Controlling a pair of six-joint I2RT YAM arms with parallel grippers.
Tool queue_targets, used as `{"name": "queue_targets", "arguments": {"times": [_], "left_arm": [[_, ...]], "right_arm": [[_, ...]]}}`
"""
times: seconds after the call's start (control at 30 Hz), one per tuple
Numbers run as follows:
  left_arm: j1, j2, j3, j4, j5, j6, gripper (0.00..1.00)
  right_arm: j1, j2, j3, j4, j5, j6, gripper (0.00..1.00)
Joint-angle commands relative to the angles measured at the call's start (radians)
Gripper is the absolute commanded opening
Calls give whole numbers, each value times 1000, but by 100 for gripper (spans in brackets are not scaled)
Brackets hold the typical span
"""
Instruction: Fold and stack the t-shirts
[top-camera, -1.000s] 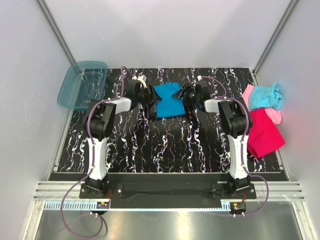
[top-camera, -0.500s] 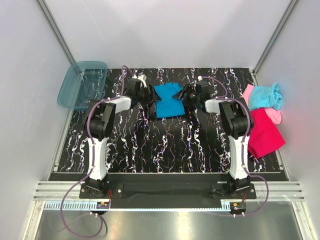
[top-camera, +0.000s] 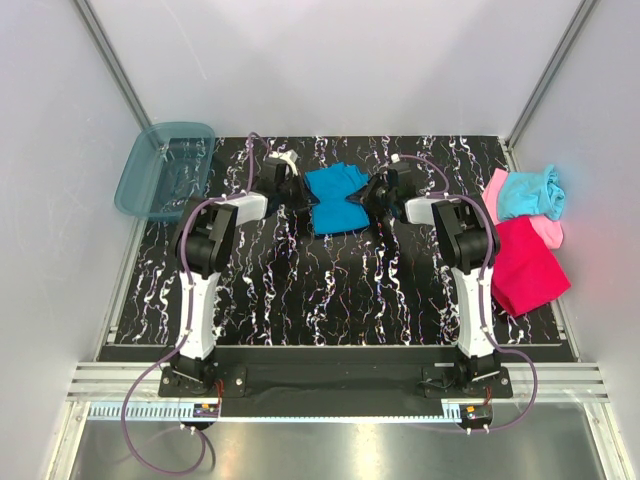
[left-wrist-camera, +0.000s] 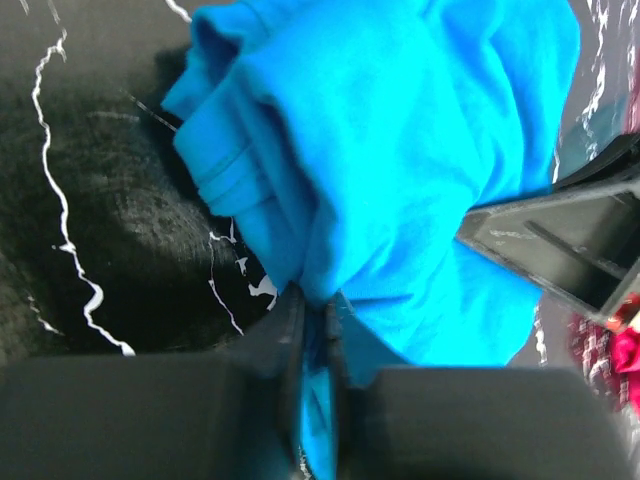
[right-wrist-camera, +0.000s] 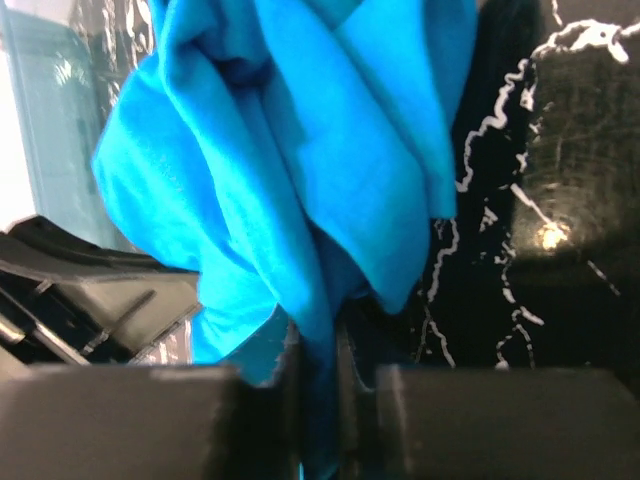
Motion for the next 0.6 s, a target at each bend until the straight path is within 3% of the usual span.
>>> {"name": "queue_targets", "arguments": {"times": [0.0, 0.2, 0.57], "left_arm": [[-10, 14, 10, 9, 20, 10, 0], [-19, -42, 8, -6, 20, 16, 0], [-160, -232, 221, -181, 1, 103, 0]], "right_arm": [[22, 36, 22, -51, 10, -9, 1], [16, -80, -43, -49, 108, -50, 0], [-29, -601, -60, -221, 465, -330, 0]]}}
